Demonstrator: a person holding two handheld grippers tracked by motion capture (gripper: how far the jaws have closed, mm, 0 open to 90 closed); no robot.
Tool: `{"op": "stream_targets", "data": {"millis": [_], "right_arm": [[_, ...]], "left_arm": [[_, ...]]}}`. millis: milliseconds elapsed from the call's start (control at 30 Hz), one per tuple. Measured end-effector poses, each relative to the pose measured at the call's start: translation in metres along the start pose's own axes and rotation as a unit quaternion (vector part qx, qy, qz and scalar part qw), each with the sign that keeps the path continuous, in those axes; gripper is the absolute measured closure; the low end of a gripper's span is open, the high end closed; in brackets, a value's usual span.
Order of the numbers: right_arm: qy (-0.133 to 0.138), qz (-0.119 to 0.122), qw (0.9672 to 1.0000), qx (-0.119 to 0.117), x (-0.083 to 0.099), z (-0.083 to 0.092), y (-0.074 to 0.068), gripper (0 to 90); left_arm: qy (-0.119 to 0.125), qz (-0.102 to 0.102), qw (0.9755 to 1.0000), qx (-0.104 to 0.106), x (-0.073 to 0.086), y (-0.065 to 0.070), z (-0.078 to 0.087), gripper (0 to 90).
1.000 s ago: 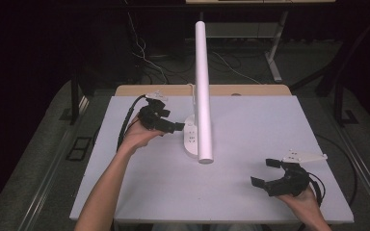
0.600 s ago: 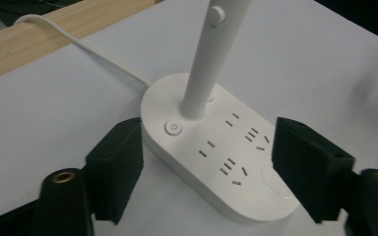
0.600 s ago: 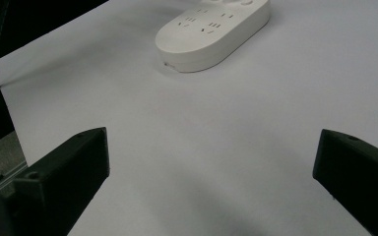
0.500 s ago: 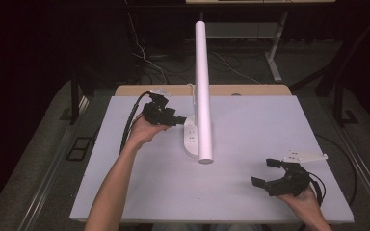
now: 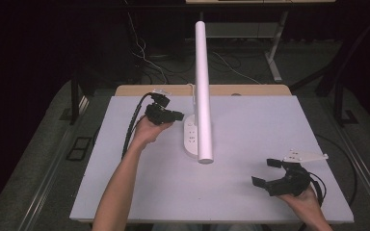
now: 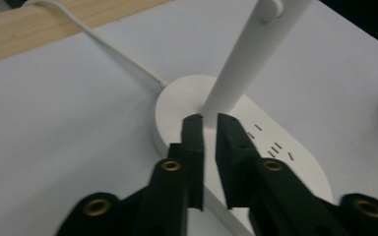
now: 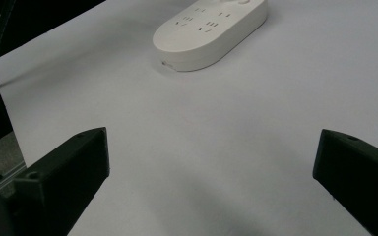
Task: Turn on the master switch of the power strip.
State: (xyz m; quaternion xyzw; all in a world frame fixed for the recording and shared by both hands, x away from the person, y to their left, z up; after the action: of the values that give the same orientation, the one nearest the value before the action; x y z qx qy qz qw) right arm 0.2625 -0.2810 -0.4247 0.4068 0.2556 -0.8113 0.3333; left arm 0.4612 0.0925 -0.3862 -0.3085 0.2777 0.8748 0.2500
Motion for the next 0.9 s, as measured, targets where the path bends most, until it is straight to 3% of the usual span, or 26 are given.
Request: {"op": "stream_targets", "data": {"millis": [33, 133, 233, 267, 367, 467, 567, 900], "right_arm": [[-0.003, -0.002, 1.0000, 0.002, 0.000, 0.000, 0.000, 0.1], [-0.001, 0.000, 1.0000, 0.002, 0.000, 0.001, 0.001, 0.1], [-0.002, -0.001, 1.0000, 0.001, 0.001, 0.001, 0.001, 0.1], [-0.002, -0.001, 1.0000, 0.001, 0.001, 0.001, 0.001, 0.1], [-0.002, -0.001, 1.0000, 0.000, 0.001, 0.001, 0.001, 0.1], [0.000, 0.002, 1.0000, 0.001, 0.001, 0.001, 0.001, 0.0], [0.000, -0.001, 1.0000, 0.000, 0.001, 0.001, 0.001, 0.1], [0.002, -0.001, 1.0000, 0.000, 0.001, 0.002, 0.001, 0.1]], "left_arm": [[0.000, 0.007, 1.0000, -0.002, 0.000, -0.001, -0.002, 89.4], [0.004, 0.032, 0.9995, 0.003, 0.001, -0.006, -0.008, 89.7], [0.005, 0.039, 0.9992, 0.005, 0.002, -0.006, -0.013, 89.7], [-0.002, 0.033, 0.9995, 0.003, 0.002, -0.007, -0.014, 89.7], [0.005, 0.047, 0.9989, 0.008, 0.003, -0.006, -0.021, 89.7], [-0.005, 0.033, 0.9995, 0.001, 0.004, -0.008, -0.024, 89.7], [0.015, 0.055, 0.9984, -0.005, 0.004, -0.007, -0.029, 89.7], [0.027, 0.070, 0.9970, -0.020, 0.006, -0.010, -0.039, 89.9]]}}
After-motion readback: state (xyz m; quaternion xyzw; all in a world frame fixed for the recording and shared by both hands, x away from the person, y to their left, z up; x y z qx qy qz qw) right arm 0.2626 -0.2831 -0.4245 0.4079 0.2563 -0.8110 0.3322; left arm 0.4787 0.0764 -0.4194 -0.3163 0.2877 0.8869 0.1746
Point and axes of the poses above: each handheld gripper's, and its own axes: z roughly backward along the jaws, x roughly out of its underside, y roughly to its right, the point moved 2 cm from there along -z, roughly forward along the jaws, and after that the axes turned 9 degrees about z, right-handed, at the moved point
